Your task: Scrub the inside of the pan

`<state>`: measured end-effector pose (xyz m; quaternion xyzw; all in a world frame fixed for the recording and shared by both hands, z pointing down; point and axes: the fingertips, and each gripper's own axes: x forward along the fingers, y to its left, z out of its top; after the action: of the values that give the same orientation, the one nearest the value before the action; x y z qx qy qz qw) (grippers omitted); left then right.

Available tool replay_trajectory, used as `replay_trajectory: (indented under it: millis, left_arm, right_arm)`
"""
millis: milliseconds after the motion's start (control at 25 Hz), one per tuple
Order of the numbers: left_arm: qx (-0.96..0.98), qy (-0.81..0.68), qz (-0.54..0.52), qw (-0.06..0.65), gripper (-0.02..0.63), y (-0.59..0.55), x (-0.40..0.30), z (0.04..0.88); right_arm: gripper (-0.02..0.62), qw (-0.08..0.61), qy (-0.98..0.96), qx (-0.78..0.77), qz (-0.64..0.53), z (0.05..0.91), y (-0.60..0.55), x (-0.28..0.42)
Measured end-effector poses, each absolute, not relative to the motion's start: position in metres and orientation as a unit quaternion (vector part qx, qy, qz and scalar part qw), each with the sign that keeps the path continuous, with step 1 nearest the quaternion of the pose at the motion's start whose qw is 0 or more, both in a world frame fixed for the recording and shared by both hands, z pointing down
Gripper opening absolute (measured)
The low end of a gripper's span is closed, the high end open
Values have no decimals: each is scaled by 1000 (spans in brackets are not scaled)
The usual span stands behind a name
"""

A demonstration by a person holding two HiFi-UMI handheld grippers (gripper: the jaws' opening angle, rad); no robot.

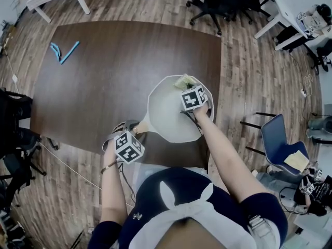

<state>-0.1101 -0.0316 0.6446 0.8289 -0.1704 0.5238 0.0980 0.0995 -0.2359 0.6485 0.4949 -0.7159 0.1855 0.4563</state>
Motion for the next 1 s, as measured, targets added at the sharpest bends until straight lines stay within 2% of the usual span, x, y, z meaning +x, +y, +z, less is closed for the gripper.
replay_trajectory:
  millis: [640, 1000]
  left_arm:
    - [828, -174, 522, 111, 193, -30, -112, 642]
    - [828, -177, 520, 110, 193, -28, -111, 643]
  right_arm:
    - [11, 492, -695, 481, 206, 651, -223, 113]
    - [11, 549, -678, 455, 175, 656, -213, 118]
